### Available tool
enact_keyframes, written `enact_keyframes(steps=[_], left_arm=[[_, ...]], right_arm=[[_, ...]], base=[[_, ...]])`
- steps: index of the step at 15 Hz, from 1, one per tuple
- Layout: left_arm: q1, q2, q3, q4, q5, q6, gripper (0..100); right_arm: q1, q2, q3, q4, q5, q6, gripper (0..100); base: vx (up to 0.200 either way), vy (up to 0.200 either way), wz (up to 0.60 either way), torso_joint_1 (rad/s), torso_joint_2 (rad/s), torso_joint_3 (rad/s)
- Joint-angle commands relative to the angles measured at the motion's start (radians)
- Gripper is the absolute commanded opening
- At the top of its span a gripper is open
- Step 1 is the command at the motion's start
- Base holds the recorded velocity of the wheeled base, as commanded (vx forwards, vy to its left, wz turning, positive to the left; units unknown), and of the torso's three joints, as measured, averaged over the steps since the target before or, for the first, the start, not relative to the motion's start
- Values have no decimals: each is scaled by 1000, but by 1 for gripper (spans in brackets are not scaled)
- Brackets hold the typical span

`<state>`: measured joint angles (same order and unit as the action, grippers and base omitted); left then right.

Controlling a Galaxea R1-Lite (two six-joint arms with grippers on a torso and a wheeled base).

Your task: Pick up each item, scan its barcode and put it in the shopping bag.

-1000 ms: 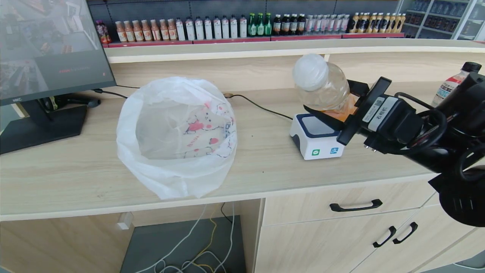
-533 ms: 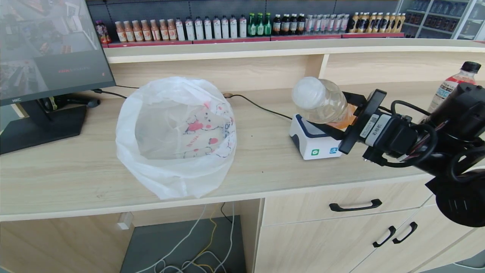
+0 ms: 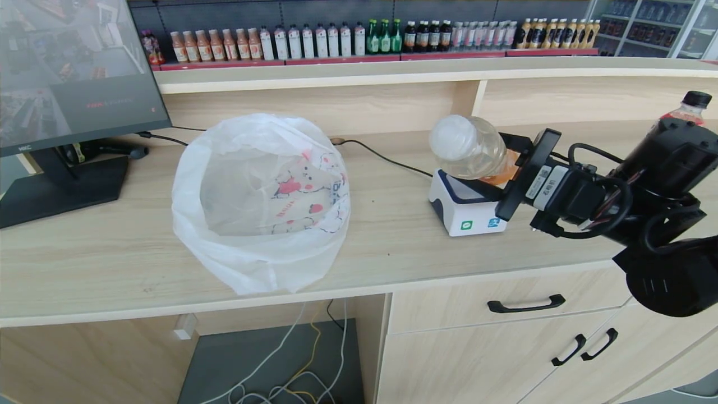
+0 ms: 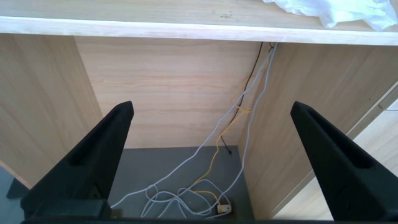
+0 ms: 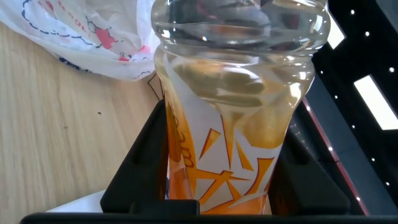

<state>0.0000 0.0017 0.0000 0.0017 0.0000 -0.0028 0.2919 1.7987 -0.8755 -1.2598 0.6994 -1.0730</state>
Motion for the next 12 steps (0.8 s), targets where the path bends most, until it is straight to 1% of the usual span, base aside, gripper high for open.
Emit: enact_keyframes(steps=[1, 5, 12], left_arm=[[0, 0, 0, 0, 0, 0, 100], [0, 0, 0, 0, 0, 0, 100], [0, 0, 0, 0, 0, 0, 100]], right_arm=[[0, 45, -26, 0, 2, 1, 0], [-17, 51, -37, 0, 11, 2, 0], [-17, 67, -42, -1, 8, 2, 0]], base=[[0, 0, 0, 0, 0, 0], [0, 0, 0, 0, 0, 0], [0, 0, 0, 0, 0, 0]])
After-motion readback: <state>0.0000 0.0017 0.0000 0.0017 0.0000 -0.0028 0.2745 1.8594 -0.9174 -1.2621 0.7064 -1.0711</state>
